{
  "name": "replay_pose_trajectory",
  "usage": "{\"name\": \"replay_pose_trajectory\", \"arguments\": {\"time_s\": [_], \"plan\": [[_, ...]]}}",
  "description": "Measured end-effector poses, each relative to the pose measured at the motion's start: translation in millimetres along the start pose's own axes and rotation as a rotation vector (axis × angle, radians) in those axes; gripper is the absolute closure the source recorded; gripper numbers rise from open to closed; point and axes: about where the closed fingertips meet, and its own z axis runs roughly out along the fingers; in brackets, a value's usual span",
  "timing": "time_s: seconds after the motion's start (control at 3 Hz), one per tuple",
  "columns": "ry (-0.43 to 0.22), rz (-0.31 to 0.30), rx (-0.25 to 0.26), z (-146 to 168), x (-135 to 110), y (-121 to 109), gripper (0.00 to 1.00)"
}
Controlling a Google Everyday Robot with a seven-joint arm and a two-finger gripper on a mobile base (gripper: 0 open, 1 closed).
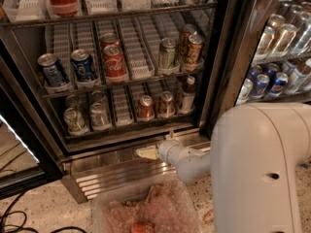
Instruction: Pick coke can from bottom shelf of fridge
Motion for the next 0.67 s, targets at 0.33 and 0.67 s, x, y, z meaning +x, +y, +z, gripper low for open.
{"name": "replay_pose_trajectory", "arguments": {"time_s": [0.33,0.67], "plan": [[-0.076,-0.033,0.025,2.3,-15.4,9.7,0.0],[-0.076,-0.033,0.025,2.3,-15.5,9.7,0.0]]}}
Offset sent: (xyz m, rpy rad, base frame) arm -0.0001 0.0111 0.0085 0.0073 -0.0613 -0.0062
